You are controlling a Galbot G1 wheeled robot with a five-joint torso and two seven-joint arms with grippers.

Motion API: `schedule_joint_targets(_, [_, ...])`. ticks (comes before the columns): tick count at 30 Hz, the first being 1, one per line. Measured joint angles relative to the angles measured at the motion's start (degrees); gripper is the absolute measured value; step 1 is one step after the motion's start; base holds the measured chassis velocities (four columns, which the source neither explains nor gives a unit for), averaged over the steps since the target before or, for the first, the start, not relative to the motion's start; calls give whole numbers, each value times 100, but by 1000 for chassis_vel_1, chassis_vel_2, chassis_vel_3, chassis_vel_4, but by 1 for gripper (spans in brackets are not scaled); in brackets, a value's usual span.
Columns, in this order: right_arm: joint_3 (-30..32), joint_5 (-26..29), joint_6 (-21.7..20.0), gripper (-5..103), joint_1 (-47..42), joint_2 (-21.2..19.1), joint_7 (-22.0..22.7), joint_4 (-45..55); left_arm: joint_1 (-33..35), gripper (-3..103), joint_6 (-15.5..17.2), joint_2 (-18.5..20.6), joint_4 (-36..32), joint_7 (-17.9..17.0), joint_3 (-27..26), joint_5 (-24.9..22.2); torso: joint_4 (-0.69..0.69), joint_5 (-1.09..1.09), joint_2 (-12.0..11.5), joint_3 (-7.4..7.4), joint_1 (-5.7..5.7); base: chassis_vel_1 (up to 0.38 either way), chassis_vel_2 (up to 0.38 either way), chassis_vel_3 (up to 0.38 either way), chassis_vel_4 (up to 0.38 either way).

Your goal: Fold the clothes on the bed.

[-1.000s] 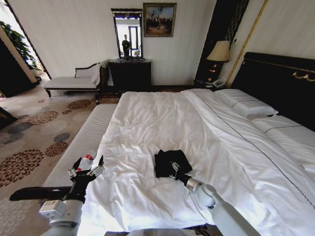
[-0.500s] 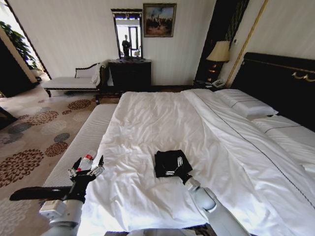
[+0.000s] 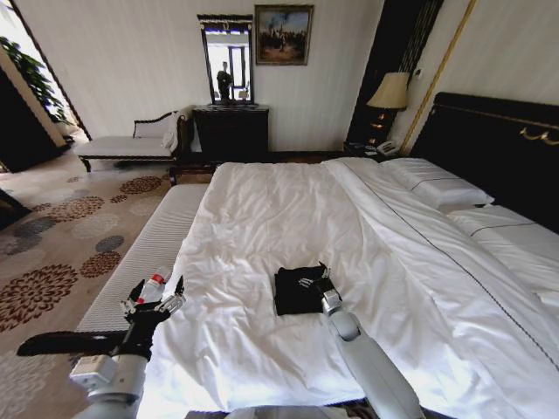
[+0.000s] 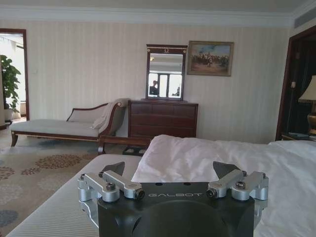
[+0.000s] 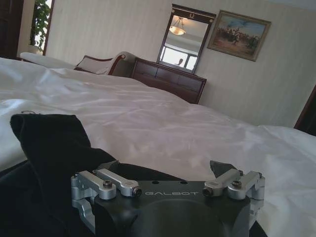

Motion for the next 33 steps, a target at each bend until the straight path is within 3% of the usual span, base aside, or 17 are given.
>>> schedule_joint_targets(9, [-163,-565,122,100,-221,170,-116,112,0,100,0,0,0,0,0,0,1,1,0,0,0,0,0,0,0])
schedule_joint_targets(11, [-164,-442,102,100,-354,169,-203,392,0,100,0,0,0,0,0,0,0,0,0,0,0,0,0,0,0])
schedule_joint_targets(14, [52,178,-132,100,-425,208,-135,921,0,100,0,0,0,0,0,0,2,0,0,-1,-1,0,0,0,0])
schedule_joint_targets(19, [415,504,-266,100,-247,82,-16,821,0,100,0,0,0,0,0,0,1,-1,0,-1,-1,0,0,0,0])
schedule_joint_targets(25, [415,487,-186,100,-136,4,11,168,0,100,0,0,0,0,0,0,0,1,0,0,0,0,0,0,0])
schedule_joint_targets(33, [239,173,6,100,-359,185,-64,76,0,100,0,0,0,0,0,0,0,0,0,-1,-2,0,0,0,0])
